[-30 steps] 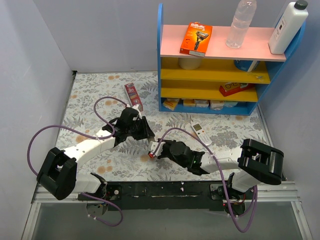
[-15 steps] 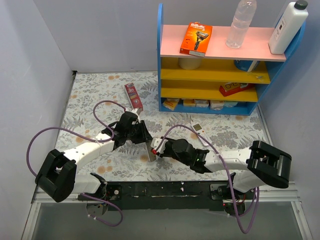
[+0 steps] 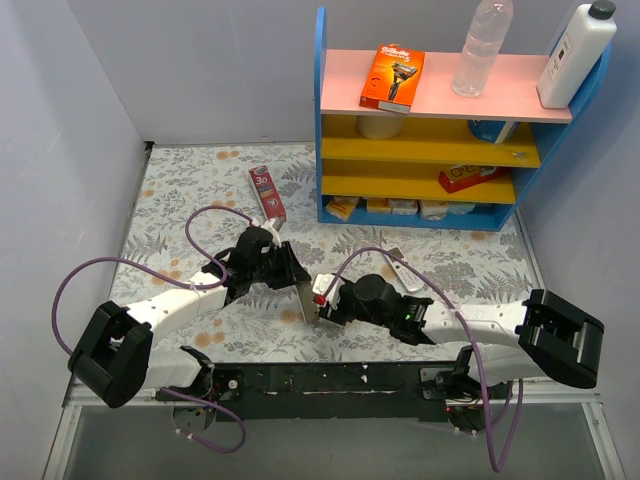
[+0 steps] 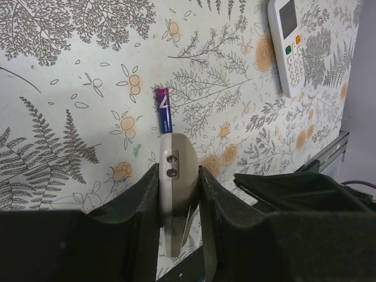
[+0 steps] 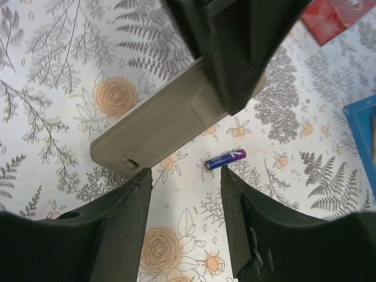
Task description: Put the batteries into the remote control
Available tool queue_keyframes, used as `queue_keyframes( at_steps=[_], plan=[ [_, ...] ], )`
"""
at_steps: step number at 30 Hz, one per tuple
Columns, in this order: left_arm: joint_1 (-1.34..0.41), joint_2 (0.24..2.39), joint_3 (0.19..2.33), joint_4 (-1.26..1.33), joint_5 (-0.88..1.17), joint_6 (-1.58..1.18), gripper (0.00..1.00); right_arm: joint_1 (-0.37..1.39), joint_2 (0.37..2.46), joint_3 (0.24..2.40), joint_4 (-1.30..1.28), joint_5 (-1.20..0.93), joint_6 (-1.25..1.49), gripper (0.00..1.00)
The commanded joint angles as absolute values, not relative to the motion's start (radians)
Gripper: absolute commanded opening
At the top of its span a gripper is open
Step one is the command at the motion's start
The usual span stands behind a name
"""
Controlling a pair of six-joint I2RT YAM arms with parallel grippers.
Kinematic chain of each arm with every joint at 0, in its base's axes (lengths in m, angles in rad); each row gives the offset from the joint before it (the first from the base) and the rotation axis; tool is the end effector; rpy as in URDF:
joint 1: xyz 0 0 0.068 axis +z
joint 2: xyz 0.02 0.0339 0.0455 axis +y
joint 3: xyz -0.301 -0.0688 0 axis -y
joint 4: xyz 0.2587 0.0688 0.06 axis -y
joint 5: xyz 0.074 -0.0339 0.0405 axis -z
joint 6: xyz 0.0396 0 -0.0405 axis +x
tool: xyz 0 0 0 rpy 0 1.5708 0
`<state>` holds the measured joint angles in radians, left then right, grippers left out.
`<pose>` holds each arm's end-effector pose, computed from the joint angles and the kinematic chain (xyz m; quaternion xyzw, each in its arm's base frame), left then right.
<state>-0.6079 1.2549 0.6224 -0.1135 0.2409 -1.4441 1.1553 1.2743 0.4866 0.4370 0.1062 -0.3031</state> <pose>0.2024 -0.1524 0.2187 -0.3253 0.8507 -0.3974 0.1121 0.1102 0.2394 0.2214 -0.5226 0.6306 0.1968 0.5389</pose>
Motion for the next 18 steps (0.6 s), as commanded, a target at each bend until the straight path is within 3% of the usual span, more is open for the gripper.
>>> queue_keyframes(
  at_steps=[1, 18],
  plan=[
    [-0.606, 1.216, 0.646, -0.086, 0.278, -1.454, 0.00, 1.166, 1.321, 0.517, 0.400, 0.055, -0.353, 0.57],
    [-0.607, 1.215, 0.655, -0.092, 0.290, -1.454, 0.00, 1.177, 1.362, 0.569, 0.411, 0.014, -0.382, 0.49]
  ],
)
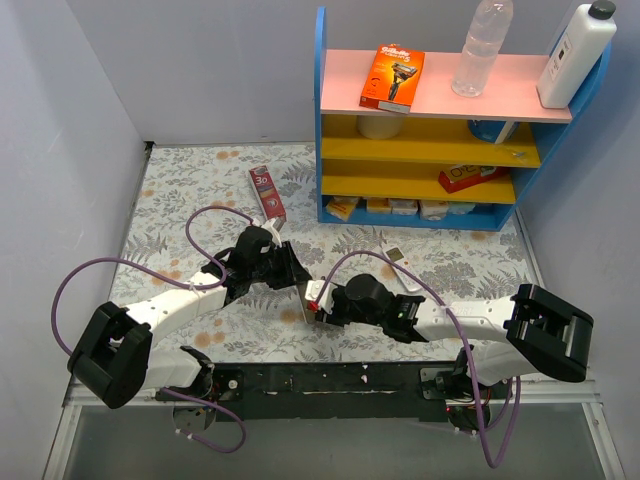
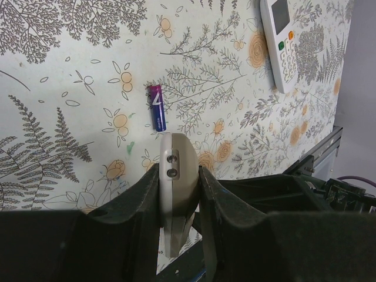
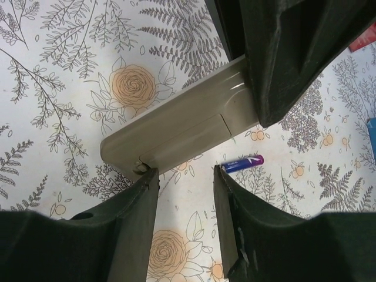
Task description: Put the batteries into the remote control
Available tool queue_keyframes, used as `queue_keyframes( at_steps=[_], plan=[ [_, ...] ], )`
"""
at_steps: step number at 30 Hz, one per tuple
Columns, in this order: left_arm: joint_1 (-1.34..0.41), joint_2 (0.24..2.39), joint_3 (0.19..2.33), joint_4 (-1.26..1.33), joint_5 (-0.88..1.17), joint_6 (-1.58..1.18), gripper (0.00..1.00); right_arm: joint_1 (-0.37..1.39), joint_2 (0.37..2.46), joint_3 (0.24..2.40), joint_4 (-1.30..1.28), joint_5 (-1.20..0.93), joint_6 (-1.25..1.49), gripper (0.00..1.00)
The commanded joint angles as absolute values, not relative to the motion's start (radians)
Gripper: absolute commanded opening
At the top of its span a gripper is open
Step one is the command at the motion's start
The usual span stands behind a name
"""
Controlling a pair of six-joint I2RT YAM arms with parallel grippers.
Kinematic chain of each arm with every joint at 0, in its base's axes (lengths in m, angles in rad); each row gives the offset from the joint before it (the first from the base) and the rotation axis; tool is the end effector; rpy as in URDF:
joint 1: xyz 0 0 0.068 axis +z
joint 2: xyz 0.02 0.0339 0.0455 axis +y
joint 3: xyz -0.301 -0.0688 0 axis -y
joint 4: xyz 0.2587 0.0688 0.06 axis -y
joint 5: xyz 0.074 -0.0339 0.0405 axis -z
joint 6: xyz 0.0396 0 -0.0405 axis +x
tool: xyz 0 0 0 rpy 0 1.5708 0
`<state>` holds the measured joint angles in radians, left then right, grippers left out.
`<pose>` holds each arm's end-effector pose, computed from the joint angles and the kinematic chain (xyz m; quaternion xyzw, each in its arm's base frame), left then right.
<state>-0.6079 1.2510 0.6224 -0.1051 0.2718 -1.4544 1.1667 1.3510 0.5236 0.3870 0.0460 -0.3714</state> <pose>0.2018 -0.1533 0.2206 -0.3216 0.8480 -0.4091 0.1007 0.1103 0.2534 0.2090 -0.5783 0.6152 0.1894 0.5012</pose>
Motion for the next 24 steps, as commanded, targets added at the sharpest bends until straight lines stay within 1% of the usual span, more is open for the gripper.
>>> queue_keyframes(
  at_steps=[1, 12, 19, 24],
  plan=[
    [-0.606, 1.215, 0.657, -0.092, 0.288, -1.453, 0.00, 1.175, 1.365, 0.571, 0.408, 0.012, -0.383, 0.49],
    [-0.606, 1.218, 0.657, -0.097, 0.276, -1.453, 0.00, 1.177, 1.370, 0.572, 0.371, 0.008, -0.391, 0.45],
    [-0.606, 1.221, 0.660, -0.106, 0.259, -1.447, 0.00, 1.178, 1.362, 0.568, 0.360, 0.008, -0.390, 0.45],
    [-0.606, 1.229, 0.663, -0.112, 0.256, -1.450, 0.00, 1.178, 1.355, 0.577, 0.367, -0.040, -0.387, 0.45]
  ],
)
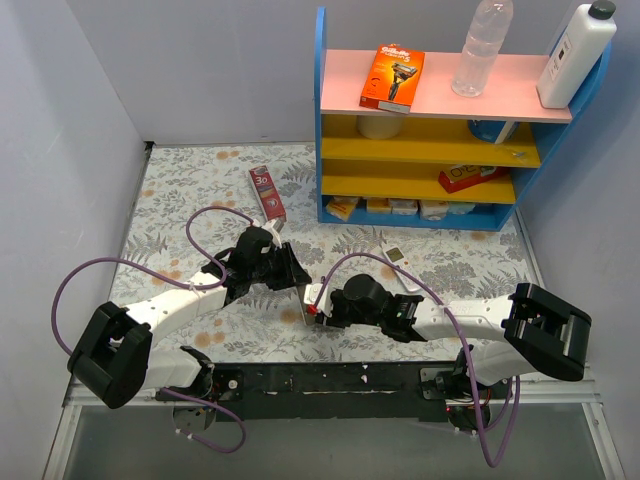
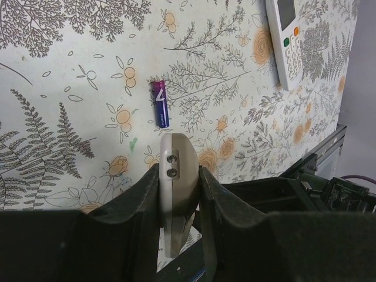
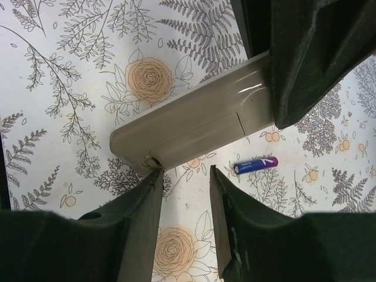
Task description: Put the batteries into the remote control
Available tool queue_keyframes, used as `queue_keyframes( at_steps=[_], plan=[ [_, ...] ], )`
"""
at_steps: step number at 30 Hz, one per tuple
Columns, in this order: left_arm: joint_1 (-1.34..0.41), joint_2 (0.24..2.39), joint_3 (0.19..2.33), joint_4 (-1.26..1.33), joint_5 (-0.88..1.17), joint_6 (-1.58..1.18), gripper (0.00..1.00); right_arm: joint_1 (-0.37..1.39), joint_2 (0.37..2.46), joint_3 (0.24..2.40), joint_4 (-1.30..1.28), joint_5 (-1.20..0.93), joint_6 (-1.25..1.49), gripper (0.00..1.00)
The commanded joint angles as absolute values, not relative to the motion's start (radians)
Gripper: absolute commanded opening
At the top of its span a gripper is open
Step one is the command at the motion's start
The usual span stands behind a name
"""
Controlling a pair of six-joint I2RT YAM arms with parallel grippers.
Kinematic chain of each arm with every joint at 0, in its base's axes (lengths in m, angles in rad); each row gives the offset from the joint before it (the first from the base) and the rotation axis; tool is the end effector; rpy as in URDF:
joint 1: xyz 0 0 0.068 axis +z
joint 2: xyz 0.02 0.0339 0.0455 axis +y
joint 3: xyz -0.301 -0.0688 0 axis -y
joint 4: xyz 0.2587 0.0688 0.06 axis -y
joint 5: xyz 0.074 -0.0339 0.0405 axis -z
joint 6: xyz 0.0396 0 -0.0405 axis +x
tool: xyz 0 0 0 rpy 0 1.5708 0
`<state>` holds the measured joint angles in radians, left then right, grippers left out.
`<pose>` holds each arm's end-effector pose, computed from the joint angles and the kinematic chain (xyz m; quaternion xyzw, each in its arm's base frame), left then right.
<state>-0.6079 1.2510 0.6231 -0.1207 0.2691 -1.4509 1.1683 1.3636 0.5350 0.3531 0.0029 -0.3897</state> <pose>0.2010 -0.1527 0.2195 -0.3227 0.8508 -0.4027 0.0987 0.1091 0.2559 0.2060 -0.5993 0.6081 0.1965 0.4822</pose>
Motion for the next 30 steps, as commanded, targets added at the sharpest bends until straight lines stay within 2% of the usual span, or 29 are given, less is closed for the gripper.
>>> queue_keyframes(
  at_steps=[1, 30],
  plan=[
    [-0.607, 1.227, 0.666, -0.113, 0.258, -1.450, 0.00, 1.178, 1.356, 0.578, 0.367, -0.041, -0.387, 0.45],
    [-0.607, 1.215, 0.670, -0.126, 0.249, -1.447, 0.00, 1.180, 1.348, 0.578, 0.319, -0.032, -0.405, 0.44]
  ],
)
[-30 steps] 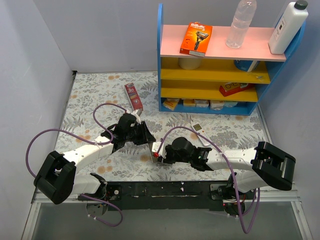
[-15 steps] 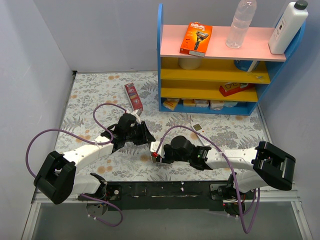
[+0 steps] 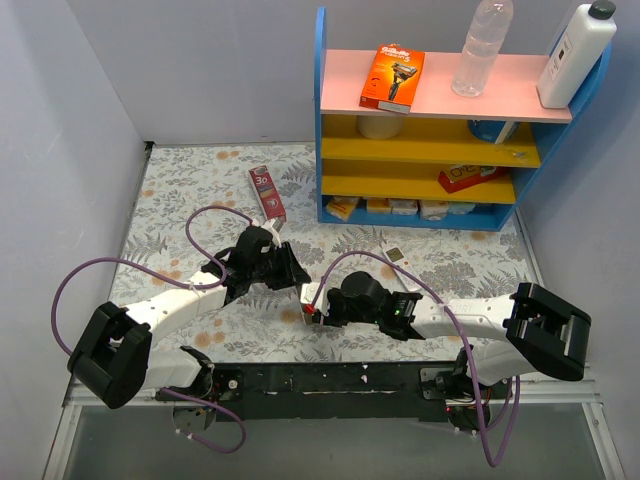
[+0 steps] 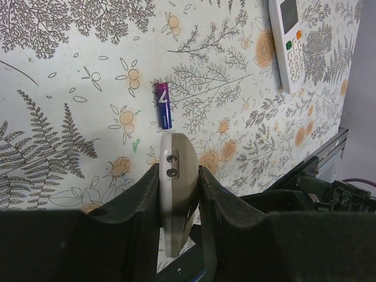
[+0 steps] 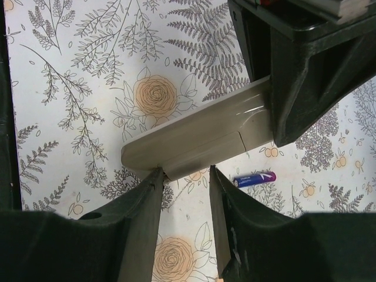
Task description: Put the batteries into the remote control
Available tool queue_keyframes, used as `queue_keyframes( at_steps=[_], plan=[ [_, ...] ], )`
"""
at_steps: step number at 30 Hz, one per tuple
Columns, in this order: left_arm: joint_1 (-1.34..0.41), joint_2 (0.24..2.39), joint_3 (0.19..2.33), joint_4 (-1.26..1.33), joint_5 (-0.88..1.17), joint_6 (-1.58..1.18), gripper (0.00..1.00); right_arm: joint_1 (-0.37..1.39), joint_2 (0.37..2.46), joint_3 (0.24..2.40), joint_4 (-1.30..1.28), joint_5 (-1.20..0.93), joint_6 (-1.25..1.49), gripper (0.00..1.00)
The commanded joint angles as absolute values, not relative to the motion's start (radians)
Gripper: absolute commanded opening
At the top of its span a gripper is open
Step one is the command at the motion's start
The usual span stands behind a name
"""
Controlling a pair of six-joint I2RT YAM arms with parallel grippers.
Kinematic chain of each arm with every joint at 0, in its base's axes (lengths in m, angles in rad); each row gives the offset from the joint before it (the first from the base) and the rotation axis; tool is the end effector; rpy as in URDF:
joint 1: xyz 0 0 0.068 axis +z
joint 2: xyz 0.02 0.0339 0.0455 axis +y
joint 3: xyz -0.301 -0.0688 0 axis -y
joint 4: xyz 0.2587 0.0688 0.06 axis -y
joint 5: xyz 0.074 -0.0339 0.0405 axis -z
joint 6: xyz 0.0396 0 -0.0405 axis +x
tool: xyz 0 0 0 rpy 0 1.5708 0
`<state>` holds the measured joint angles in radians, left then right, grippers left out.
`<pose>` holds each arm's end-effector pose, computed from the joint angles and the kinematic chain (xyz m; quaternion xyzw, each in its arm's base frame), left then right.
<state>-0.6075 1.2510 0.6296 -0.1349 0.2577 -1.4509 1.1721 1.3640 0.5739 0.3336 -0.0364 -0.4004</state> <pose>0.2014 -0.1523 0.2204 -0.3263 0.8517 -0.3974 0.1014 0.1092 0.2631 0.2165 -0.6074 0.5927 0.2133 0.4840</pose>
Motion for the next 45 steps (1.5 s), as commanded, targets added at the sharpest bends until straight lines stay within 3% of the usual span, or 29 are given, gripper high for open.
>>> queue_keyframes(
  at_steps=[1, 23, 38, 45],
  plan=[
    [-0.607, 1.215, 0.672, -0.127, 0.250, -1.447, 0.00, 1.178, 1.348, 0.577, 0.321, -0.035, -0.405, 0.44],
    [-0.606, 1.200, 0.693, -0.126, 0.299, -1.456, 0.00, 1.180, 1.419, 0.606, 0.360, -0.018, -0.405, 0.43],
    [-0.614, 1.226, 0.699, -0.107, 0.368, -1.466, 0.00, 1.181, 1.417, 0.626, 0.492, -0.005, -0.405, 0.37],
    [-0.623, 1.246, 0.719, -0.097, 0.388, -1.470, 0.00, 1.180, 1.436, 0.598, 0.618, 0.144, -0.420, 0.34]
  ],
)
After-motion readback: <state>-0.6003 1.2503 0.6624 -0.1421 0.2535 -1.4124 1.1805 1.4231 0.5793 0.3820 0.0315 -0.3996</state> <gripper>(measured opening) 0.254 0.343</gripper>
